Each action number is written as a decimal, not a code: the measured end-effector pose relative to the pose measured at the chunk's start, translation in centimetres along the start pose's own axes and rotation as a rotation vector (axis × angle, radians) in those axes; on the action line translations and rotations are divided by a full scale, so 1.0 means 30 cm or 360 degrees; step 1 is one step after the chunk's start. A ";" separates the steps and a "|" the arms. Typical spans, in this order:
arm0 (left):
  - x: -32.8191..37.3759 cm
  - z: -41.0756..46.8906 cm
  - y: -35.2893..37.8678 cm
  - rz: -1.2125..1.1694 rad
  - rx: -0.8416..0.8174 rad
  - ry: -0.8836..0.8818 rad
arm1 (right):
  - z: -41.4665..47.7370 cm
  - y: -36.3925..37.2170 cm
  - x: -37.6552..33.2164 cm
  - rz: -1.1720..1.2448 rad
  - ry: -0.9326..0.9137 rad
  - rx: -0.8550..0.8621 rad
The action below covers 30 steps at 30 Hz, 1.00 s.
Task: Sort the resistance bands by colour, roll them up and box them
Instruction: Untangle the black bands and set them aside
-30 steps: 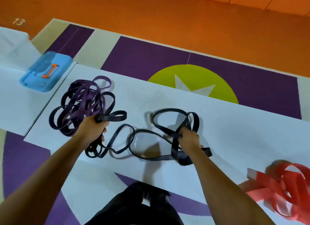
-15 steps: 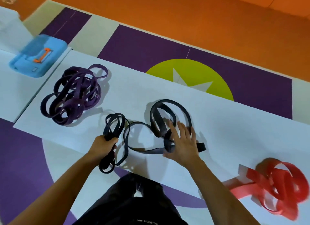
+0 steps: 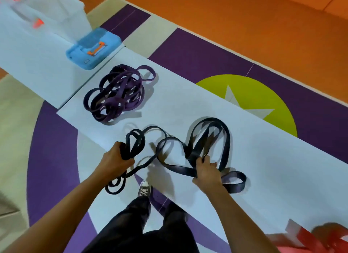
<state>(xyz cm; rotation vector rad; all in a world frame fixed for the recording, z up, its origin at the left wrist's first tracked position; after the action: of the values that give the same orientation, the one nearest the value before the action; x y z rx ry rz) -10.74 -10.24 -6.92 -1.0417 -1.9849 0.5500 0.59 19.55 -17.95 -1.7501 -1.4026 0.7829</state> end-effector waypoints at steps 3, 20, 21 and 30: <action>0.026 -0.013 -0.072 0.0102 0.0129 0.0191 | -0.027 0.012 -0.062 -0.0185 0.0067 -0.0009; -0.243 -0.147 -0.743 0.0180 0.0601 0.0995 | -0.253 -0.759 -0.578 0.0601 0.0130 0.0686; -0.281 -0.152 -0.802 0.0188 0.0633 0.1007 | -0.260 -0.799 -0.652 0.0611 0.0101 0.0708; -0.712 -0.114 -1.196 0.0196 0.0863 0.0836 | -0.196 -0.987 -1.355 0.0540 -0.0307 0.0557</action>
<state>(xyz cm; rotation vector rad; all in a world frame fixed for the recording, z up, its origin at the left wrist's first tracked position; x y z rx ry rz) -17.84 -48.10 9.59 -0.8531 -1.2229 0.7399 -18.61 -17.61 10.55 -1.6839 -1.0156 1.3249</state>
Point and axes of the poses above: each hand's wrist, its own z-axis towards the middle knuckle, its own y-axis out of the palm, x = y × z, the point moved 9 cm from there along z, towards the middle knuckle, and after that the axes turned 4 degrees about -z, right-handed, at the moved point
